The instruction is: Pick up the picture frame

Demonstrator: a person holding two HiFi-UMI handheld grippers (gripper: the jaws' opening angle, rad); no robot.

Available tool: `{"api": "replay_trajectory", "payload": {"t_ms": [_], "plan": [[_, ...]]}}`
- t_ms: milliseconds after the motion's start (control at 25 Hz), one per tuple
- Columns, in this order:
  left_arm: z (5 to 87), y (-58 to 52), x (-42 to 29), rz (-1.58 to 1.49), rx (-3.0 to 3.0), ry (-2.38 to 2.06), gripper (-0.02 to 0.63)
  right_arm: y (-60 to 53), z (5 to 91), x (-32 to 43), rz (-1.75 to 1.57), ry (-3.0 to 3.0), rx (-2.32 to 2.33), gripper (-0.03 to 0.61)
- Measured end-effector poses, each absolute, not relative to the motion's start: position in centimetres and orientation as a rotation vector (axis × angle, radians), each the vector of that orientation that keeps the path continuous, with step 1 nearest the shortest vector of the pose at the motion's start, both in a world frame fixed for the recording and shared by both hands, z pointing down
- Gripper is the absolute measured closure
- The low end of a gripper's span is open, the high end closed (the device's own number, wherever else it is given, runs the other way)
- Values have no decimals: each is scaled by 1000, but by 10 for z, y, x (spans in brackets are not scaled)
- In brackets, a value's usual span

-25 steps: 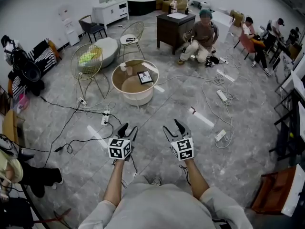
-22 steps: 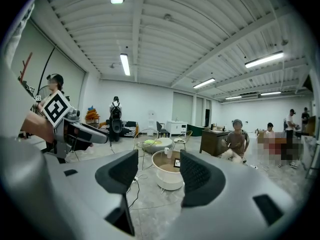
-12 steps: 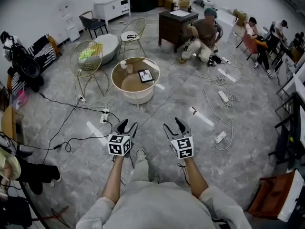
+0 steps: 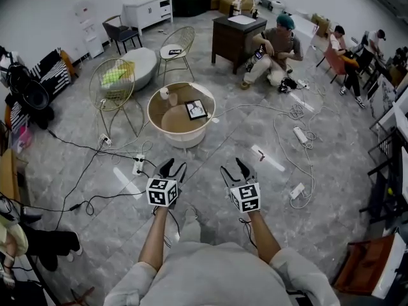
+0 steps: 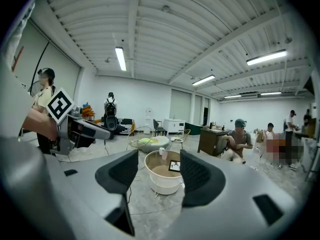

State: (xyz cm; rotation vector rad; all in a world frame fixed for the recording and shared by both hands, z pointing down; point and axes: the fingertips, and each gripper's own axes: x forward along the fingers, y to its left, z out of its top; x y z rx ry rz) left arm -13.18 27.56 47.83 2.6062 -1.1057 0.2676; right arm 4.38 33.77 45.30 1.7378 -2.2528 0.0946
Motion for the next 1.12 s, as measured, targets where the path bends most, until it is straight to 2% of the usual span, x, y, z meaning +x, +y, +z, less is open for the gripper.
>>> {"api": "replay_trajectory", "payload": {"t_ms": [480, 1120], "plan": [[452, 145, -122, 211, 2637, -1059, 408, 219, 435, 48, 87, -2208, 1767, 318], [461, 9, -110, 252, 2676, -980, 410, 88, 440, 59, 97, -2152, 1845, 318]]}}
